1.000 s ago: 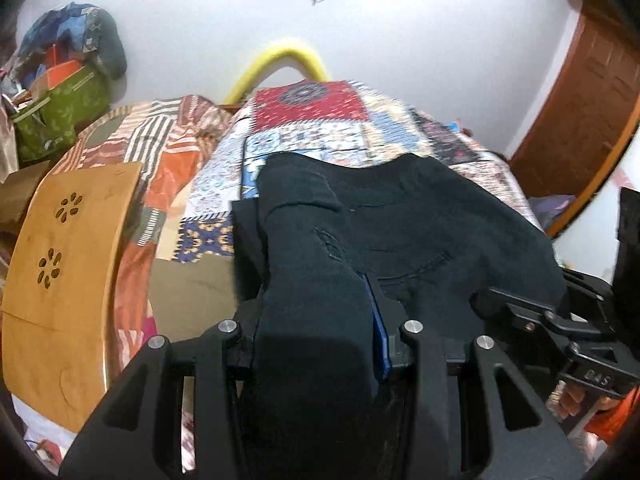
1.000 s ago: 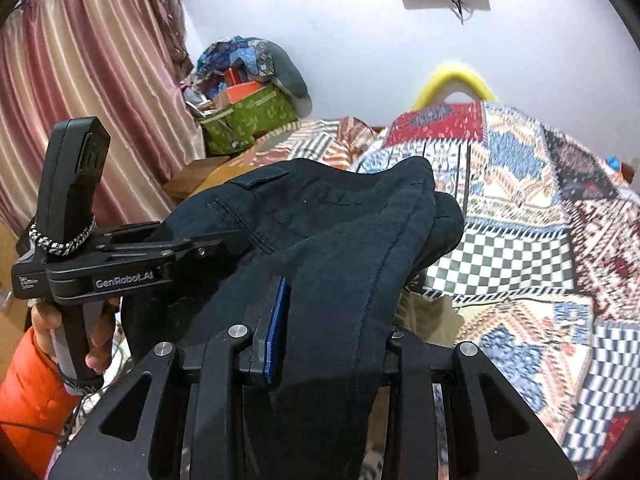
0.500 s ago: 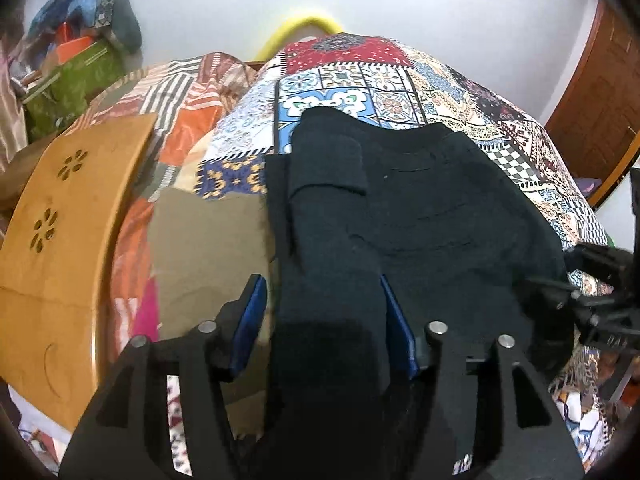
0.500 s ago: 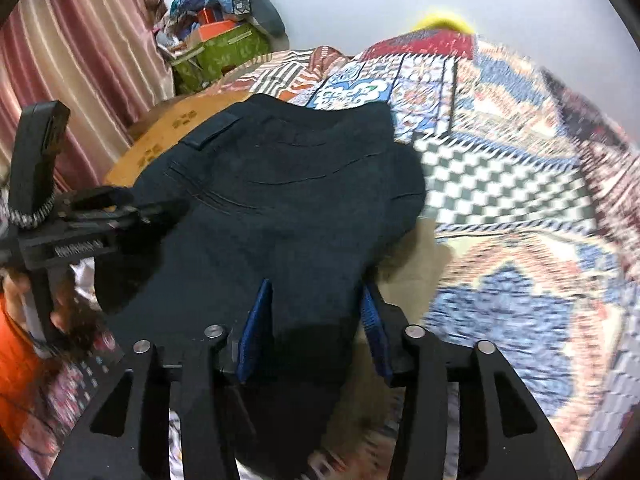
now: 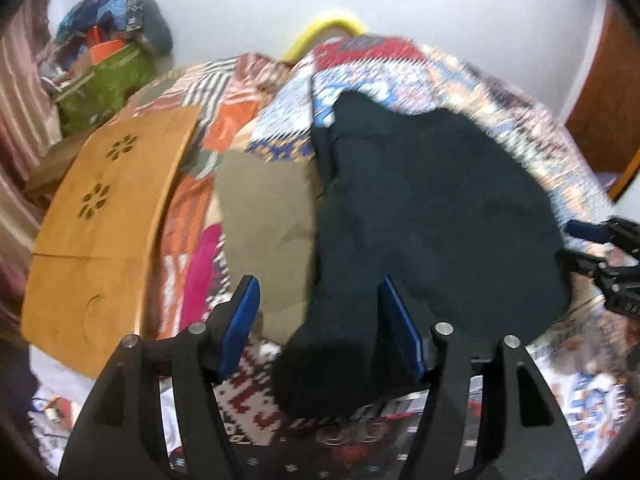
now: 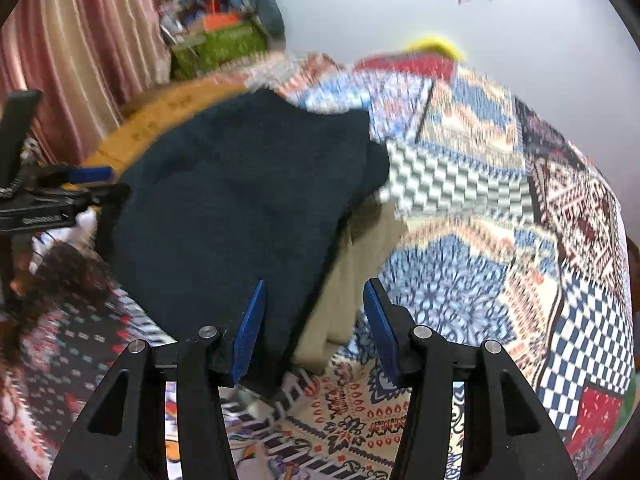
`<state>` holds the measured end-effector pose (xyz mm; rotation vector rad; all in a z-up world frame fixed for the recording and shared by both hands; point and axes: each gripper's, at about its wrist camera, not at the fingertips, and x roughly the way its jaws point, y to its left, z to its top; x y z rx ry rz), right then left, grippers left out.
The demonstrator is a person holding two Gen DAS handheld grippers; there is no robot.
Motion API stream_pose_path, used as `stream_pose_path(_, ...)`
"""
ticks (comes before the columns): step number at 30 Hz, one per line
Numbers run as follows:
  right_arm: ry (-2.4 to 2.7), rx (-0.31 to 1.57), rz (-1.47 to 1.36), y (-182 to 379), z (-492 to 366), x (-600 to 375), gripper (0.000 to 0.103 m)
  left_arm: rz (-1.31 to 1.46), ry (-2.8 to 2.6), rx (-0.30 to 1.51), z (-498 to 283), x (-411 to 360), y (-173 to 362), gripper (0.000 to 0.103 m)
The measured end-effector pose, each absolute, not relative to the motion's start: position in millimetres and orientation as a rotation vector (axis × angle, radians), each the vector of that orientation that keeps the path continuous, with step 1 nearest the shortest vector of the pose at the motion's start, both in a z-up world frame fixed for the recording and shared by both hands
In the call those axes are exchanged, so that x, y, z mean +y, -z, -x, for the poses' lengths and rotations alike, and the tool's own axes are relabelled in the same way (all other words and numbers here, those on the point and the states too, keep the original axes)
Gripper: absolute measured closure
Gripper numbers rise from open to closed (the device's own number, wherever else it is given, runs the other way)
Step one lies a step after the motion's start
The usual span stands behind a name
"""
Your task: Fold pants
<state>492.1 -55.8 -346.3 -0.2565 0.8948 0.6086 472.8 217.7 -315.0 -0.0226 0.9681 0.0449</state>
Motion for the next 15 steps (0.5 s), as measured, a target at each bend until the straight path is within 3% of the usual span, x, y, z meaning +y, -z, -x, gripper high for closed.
stream_pose_path(7, -0.604, 0.985, 0.097, 355.7, -507.8, -76.9, 0.054, 0.198, -0.095, 0.995, -468.1, 247.6, 329.1, 0.037)
stream_pose_path(15, -0.618, 0.795, 0.072, 273.6, -453.3, -100.3, 0.054, 0.212, -0.080, 0.846, -414.3, 231.0, 253.0, 0.038)
